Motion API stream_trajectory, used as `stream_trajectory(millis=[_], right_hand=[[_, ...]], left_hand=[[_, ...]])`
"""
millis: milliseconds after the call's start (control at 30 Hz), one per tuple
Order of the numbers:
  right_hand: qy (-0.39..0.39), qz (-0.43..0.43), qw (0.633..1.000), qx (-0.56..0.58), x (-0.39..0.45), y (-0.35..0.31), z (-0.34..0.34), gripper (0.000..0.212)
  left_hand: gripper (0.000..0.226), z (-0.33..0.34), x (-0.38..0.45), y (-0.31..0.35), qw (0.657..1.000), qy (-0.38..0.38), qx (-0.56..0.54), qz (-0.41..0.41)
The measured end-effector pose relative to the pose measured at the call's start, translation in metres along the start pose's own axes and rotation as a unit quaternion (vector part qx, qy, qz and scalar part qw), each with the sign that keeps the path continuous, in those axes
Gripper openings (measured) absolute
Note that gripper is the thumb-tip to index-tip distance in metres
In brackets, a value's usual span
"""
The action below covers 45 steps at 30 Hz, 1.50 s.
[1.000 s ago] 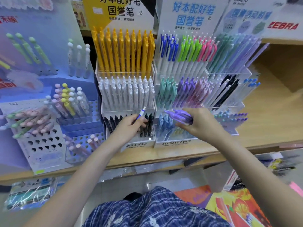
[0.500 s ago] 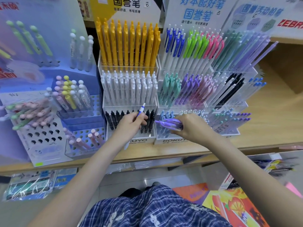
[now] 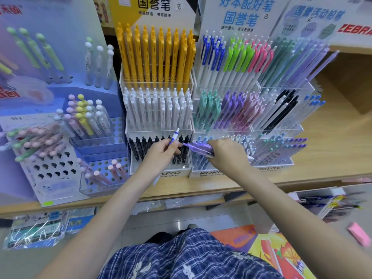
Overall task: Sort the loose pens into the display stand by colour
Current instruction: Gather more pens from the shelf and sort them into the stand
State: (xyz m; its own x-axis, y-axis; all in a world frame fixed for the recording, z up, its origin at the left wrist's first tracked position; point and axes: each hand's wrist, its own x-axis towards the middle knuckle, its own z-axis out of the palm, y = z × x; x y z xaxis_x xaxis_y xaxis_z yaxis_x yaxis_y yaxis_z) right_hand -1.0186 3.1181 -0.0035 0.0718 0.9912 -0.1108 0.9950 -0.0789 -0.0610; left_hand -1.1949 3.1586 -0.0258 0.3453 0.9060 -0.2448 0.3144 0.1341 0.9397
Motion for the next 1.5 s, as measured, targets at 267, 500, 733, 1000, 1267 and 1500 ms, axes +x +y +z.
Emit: stream_trajectory(millis=[267, 500, 733, 1000, 1267, 1500], right_hand=[[0.016, 0.095, 0.971, 0.219, 0.001, 0.001, -0.005, 0.017], [-0.004, 0.122, 0.793, 0.597, -0.011, -0.009, -0.027, 0.011], [0.092, 0.191, 0.736, 0.643, -0.021, 0.034, -0.047, 0.009], [0.164, 0.186, 0.625, 0.74, -0.009, 0.046, -0.085, 0.015], [0.282, -0.061, 0.821, 0.493, 0.052, 0.03, -0.166, 0.007], [0.206, -0.129, 0.935, 0.258, 0.087, 0.023, -0.159, 0.033]], left_hand=[[0.025, -0.006, -0.005, 0.001, 1.0, -0.012, 0.012, -0.004], [0.024, 0.007, -0.008, 0.016, 0.979, -0.124, 0.125, 0.102], [0.021, 0.008, 0.001, 0.031, 0.98, -0.149, 0.104, 0.081], [0.016, 0.025, 0.013, 0.068, 0.973, -0.044, 0.12, 0.191], [0.043, -0.004, 0.056, 0.09, 0.873, 0.116, 0.428, 0.205], [0.045, -0.004, 0.065, 0.082, 0.851, 0.117, 0.47, 0.204]])
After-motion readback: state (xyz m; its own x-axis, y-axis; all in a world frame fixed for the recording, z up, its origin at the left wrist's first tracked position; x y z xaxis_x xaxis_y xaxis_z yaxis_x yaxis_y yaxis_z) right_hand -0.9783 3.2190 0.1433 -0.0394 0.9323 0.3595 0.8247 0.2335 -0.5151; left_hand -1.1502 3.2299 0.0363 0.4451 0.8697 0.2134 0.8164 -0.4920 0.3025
